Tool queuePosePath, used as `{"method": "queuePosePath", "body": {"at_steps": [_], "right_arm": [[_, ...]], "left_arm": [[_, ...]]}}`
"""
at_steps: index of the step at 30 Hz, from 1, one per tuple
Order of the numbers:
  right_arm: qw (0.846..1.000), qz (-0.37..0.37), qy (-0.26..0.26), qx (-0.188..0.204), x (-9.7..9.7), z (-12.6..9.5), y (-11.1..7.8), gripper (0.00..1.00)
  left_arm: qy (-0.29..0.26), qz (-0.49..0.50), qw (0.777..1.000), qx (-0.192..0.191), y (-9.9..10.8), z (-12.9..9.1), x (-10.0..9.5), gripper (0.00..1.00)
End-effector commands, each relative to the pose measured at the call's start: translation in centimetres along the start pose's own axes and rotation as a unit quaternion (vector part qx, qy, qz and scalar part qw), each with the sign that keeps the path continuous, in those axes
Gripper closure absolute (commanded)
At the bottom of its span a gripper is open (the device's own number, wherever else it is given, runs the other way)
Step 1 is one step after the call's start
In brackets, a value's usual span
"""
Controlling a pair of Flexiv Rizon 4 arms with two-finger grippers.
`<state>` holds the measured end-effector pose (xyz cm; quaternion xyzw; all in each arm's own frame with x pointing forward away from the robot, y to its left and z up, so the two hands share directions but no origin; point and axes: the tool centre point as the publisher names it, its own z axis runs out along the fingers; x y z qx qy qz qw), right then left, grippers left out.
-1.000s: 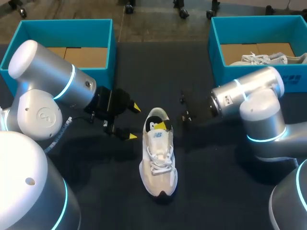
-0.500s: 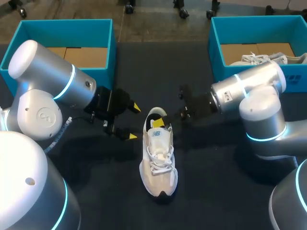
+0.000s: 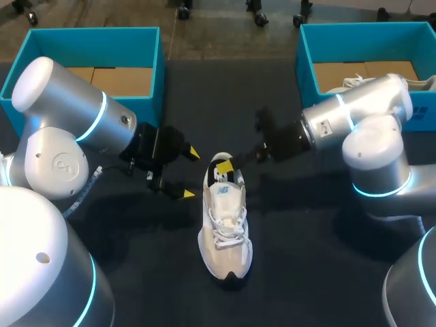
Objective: Take the shoe out of the shoebox, open the shoe tongue, remove and reinsert the insole, then place the shoe into the shoebox
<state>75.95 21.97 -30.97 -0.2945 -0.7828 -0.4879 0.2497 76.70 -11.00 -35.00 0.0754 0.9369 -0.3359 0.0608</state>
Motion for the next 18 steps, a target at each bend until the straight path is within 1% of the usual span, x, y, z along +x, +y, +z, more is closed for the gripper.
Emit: {"method": "queuePosePath", "body": {"at_steps": [1, 5, 9, 14, 16, 18], "right_arm": [[1.0, -0.002, -0.019, 0.003, 1.3, -1.6, 0.4, 0.51], [1.0, -0.004, -0.027, 0.003, 1.6, -2.7, 0.9, 0.51], [0.999, -0.004, -0.034, 0.007, 2.0, -3.3, 1.5, 0.51], [0.999, 0.003, -0.042, -0.003, 2.6, -3.6, 1.2, 0.53], [0.999, 0.006, -0.043, -0.008, 2.9, -3.4, 0.9, 0.58], [0.999, 0.01, -0.046, -0.012, 3.2, -3.3, 0.7, 0.68]], "left_arm": [[-0.001, 0.001, 1.0, 0.0, 0.0, 0.0, 0.1, 0.0], [-0.001, 0.001, 1.0, 0.0, 0.0, 0.0, 0.1, 0.0], [-0.001, 0.001, 1.0, 0.0, 0.0, 0.0, 0.1, 0.0], [-0.001, 0.001, 1.0, 0.0, 0.0, 0.0, 0.1, 0.0], [-0.001, 0.001, 1.0, 0.0, 0.0, 0.0, 0.1, 0.0], [-0.001, 0.001, 1.0, 0.0, 0.0, 0.0, 0.1, 0.0]]}}
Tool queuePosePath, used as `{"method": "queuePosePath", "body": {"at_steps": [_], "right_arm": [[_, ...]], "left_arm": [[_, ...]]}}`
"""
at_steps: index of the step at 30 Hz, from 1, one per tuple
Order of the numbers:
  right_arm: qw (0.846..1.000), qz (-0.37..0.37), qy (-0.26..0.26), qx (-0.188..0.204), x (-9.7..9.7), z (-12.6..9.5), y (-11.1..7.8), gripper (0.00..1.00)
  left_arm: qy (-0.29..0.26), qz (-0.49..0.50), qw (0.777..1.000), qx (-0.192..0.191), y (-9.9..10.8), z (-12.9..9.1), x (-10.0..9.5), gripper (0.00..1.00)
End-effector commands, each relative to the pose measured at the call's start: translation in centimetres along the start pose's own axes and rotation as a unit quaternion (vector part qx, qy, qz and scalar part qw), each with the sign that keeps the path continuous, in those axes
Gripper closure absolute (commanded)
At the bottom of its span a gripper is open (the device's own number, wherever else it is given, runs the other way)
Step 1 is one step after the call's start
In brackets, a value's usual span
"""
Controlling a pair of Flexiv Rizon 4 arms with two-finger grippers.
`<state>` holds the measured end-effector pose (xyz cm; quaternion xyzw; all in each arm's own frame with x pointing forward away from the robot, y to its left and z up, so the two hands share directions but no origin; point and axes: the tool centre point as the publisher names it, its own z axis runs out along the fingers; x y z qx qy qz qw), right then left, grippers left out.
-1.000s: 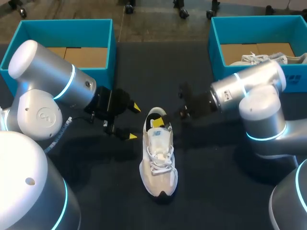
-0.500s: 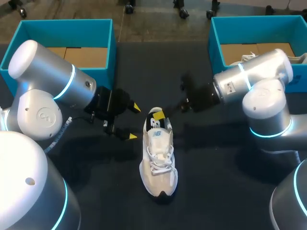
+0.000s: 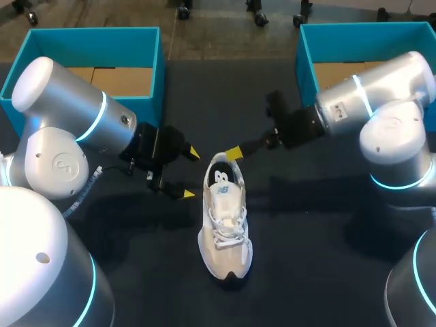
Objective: Take the shoe out of the shoebox, open the shoe tongue, remove and reinsert the insole, then place the shoe into the shoebox
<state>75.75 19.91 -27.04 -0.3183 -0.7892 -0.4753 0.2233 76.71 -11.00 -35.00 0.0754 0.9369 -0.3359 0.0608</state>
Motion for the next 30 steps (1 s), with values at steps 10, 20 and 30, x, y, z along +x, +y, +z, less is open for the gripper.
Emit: {"method": "queuePosePath", "body": {"at_steps": [10, 20, 30], "right_arm": [[0.997, 0.039, -0.056, -0.037, 1.9, -0.3, -1.6, 1.0], [0.987, 0.094, -0.117, -0.054, 2.0, 0.1, -1.8, 1.0], [0.963, 0.172, -0.203, -0.027, 1.9, 0.3, -1.8, 1.0]], "left_arm": [[-0.001, 0.001, 1.0, 0.0, 0.0, 0.0, 0.1, 0.0], [0.016, 0.003, 1.0, 0.014, -0.4, -1.4, 0.7, 0.0], [0.014, 0.015, 1.0, 0.013, -0.7, -4.4, 0.3, 0.0]]}}
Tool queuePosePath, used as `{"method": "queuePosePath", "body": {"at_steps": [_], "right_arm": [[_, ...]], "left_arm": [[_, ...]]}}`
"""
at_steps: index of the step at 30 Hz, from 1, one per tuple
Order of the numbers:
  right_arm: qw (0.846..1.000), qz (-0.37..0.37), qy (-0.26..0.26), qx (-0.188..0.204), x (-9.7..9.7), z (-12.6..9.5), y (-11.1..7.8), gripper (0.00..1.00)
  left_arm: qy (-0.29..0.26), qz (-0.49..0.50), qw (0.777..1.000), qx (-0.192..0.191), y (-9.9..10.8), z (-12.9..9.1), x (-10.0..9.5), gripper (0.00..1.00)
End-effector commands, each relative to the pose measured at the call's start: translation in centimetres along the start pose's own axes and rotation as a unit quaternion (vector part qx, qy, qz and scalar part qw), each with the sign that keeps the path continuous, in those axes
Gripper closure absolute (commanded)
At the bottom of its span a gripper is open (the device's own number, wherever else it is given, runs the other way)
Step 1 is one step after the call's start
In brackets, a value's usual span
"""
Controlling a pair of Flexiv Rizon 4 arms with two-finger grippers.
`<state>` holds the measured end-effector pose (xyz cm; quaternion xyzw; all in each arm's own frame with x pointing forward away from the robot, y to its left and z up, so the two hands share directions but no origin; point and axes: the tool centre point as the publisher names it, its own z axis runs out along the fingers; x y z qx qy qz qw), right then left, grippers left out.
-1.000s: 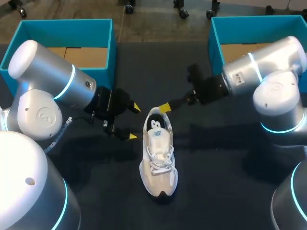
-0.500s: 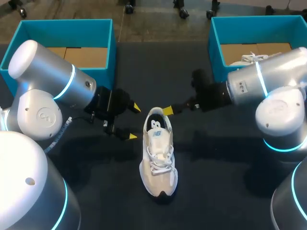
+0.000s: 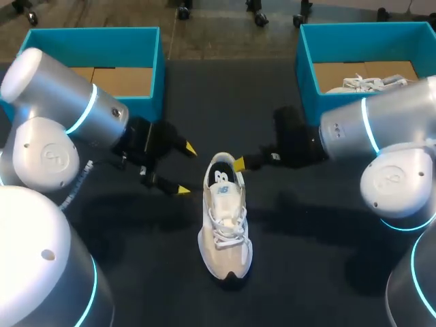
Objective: Take the shoe out of the shoebox, open the shoe tongue, remove and reinsert the insole, then place the shoe into the shoebox
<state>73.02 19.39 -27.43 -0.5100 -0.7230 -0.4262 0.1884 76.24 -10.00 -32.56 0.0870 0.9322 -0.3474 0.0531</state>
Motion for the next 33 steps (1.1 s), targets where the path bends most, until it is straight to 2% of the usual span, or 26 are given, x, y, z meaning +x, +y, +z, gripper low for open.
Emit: {"method": "queuePosePath", "body": {"at_steps": [1, 14, 15, 16, 17, 18, 19, 21, 24, 29, 33], "right_arm": [[0.996, 0.002, -0.087, 0.005, 0.7, 0.4, 0.4, 1.0], [0.996, 0.002, -0.087, 0.005, 0.7, 0.4, 0.4, 1.0], [0.991, 0.018, -0.133, 0.0, 0.4, 0.9, 0.5, 1.0], [0.99, 0.02, -0.142, -0.014, 0.3, 1.2, 0.6, 1.0], [0.983, 0.038, -0.178, -0.015, 0.1, 1.5, 0.7, 1.0], [0.982, 0.039, -0.187, -0.015, -0.1, 1.9, 0.8, 1.0], [0.981, 0.038, -0.187, -0.039, -0.2, 2.2, 0.8, 1.0], [0.974, 0.049, -0.217, -0.038, -0.6, 2.5, 0.7, 1.0], [0.969, 0.053, -0.234, -0.052, -0.6, 3.2, 0.9, 1.0], [0.96, 0.069, -0.267, -0.048, -0.9, 4.5, 1.2, 1.0], [0.95, 0.08, -0.3, -0.028, -1.0, 5.7, 1.5, 1.0]], "left_arm": [[0.005, 0.009, 1.0, 0.001, 0.0, -2.2, 0.1, 0.0], [-0.001, 0.036, 0.999, -0.036, 2.3, -3.9, -3.5, 0.0], [-0.004, 0.036, 0.999, -0.036, 2.5, -4.2, -4.0, 0.0], [-0.006, 0.036, 0.999, -0.036, 2.7, -4.4, -4.3, 0.0], [-0.007, 0.036, 0.999, -0.036, 2.8, -4.5, -4.5, 0.0], [-0.008, 0.036, 0.999, -0.038, 2.9, -4.6, -4.7, 0.0], [-0.009, 0.037, 0.999, -0.038, 3.1, -4.7, -5.0, 0.0], [-0.01, 0.04, 0.998, -0.041, 3.3, -5.0, -5.3, 0.0], [-0.012, 0.042, 0.998, -0.043, 3.9, -5.6, -6.0, 0.0], [-0.029, 0.032, 0.998, -0.049, 5.4, -6.6, -7.8, 0.0], [-0.029, 0.032, 0.998, -0.049, 5.4, -6.6, -7.8, 0.0]]}}
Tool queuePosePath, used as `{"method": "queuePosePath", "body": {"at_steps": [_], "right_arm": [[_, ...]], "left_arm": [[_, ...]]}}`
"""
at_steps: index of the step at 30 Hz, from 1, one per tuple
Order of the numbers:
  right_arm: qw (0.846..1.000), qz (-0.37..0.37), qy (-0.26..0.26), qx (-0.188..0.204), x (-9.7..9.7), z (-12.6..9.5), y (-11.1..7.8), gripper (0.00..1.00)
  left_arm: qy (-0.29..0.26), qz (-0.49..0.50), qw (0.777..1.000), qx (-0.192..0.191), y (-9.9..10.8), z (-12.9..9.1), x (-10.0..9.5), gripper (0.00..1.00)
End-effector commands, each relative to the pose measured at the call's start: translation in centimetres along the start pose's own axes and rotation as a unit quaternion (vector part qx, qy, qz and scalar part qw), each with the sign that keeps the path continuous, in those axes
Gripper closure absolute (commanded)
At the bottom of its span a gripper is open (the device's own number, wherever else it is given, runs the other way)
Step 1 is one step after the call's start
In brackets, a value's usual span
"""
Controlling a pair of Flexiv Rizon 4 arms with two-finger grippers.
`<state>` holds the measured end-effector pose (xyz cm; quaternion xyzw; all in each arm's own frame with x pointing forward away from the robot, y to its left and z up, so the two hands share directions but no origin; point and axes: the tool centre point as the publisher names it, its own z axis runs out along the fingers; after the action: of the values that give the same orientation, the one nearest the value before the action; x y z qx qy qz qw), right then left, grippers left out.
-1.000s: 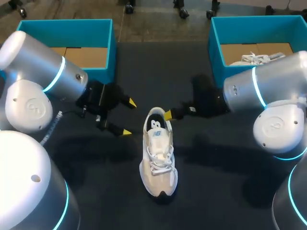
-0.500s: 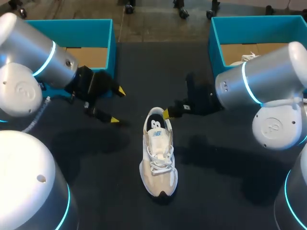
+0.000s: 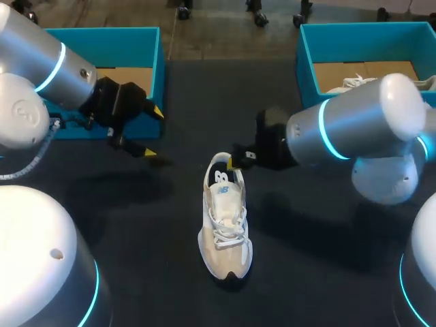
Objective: Take the shoe out of the shoebox, open the shoe tongue, remove and reinsert the insole, then place the shoe into the shoebox
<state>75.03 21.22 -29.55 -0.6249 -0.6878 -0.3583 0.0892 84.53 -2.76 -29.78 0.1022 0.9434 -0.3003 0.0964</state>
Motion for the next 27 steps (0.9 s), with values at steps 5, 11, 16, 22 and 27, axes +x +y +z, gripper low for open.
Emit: {"method": "queuePosePath", "body": {"at_steps": [5, 11, 16, 22, 27], "right_arm": [[0.983, 0.008, -0.183, 0.008, 1.2, 3.1, 0.4, 1.0], [0.977, 0.012, -0.209, 0.032, 0.7, 3.3, 0.9, 1.0], [0.972, 0.009, -0.226, 0.061, 0.6, 3.5, 1.4, 1.0], [0.968, 0.009, -0.237, 0.084, -0.5, 4.8, 1.4, 1.0], [0.963, 0.012, -0.247, 0.104, -1.2, 5.4, 1.2, 1.0]], "left_arm": [[0.002, 0.001, 1.0, 0.002, 0.1, 0.0, -0.1, 0.0], [0.002, 0.001, 1.0, 0.002, 0.1, 0.0, -0.1, 0.0], [0.002, 0.001, 1.0, 0.002, 0.1, 0.0, -0.1, 0.0], [0.002, 0.001, 1.0, 0.002, 0.1, 0.0, -0.1, 0.0], [0.002, 0.001, 1.0, 0.002, 0.1, 0.0, -0.1, 0.0]]}}
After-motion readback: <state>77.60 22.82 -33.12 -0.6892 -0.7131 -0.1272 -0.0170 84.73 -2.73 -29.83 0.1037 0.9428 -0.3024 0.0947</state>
